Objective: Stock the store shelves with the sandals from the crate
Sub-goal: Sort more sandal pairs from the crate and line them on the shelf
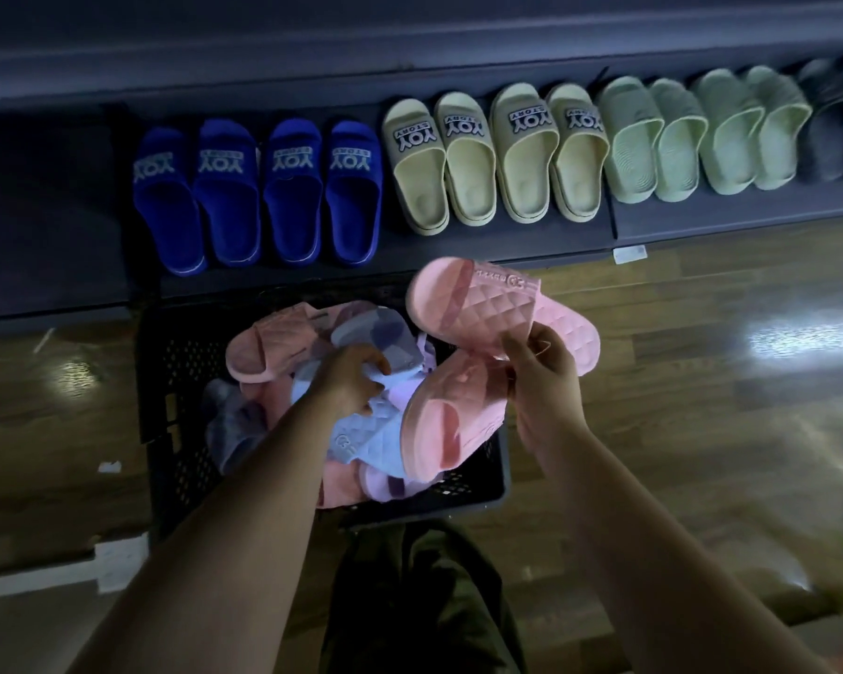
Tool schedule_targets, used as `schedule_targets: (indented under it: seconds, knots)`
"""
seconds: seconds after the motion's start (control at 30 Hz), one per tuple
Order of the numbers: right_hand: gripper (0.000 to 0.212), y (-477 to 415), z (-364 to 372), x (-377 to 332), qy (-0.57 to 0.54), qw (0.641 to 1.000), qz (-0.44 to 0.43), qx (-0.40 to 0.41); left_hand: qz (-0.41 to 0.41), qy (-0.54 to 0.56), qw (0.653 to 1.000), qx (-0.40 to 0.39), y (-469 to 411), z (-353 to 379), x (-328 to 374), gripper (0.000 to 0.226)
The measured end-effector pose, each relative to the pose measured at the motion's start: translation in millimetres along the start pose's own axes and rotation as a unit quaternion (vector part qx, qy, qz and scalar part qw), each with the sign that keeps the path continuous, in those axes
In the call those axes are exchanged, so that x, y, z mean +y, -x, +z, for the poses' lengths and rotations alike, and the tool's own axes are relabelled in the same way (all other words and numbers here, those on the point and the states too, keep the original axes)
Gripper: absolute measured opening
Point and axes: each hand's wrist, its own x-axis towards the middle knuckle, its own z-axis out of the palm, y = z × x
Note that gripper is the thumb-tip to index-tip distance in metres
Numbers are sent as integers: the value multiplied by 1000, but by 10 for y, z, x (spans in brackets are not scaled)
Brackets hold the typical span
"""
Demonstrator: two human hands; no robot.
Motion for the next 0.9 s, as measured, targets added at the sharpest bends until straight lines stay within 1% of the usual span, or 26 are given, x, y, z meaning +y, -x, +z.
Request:
schedule_targets:
  seconds: [0.1, 0.2, 0.27, 0.37, 0.5, 0.6, 0.67, 0.8, 0.9]
  knots:
    - [20, 121, -61, -111, -12, 1000, -19, 8, 34, 8, 998, 44, 210, -32, -12, 28]
    - [28, 336, -125, -304, -54, 998, -28, 5, 68, 2, 993, 93, 498, -163, 126, 12]
    - [28, 500, -191, -466, -67, 997, -36, -6, 93, 16, 988, 119, 734, -287, 304, 7]
    - [22, 767, -313, -752, -81, 996, -39, -2, 124, 35, 982, 135, 1156, -465, 652, 11]
    - [18, 1186, -572, -1244, -113, 992, -50, 14, 168, -5, 976, 136, 1764, -594, 1267, 4]
    - [17, 1497, -822, -1636, -136, 988, -61, 33, 204, -46, 965, 157, 2197, -543, 1778, 12]
    - [17, 1661, -1019, -1912, -165, 982, -81, 48, 233, -68, 955, 171, 2453, -444, 2140, 14]
    - [16, 1871, -1565, -2452, -205, 970, -117, 54, 285, -93, 934, 194, 2886, -172, 2880, 11]
    - [15, 1930, -2063, -2862, -217, 963, -153, 53, 323, -82, 923, 193, 3157, 87, 3473, 7]
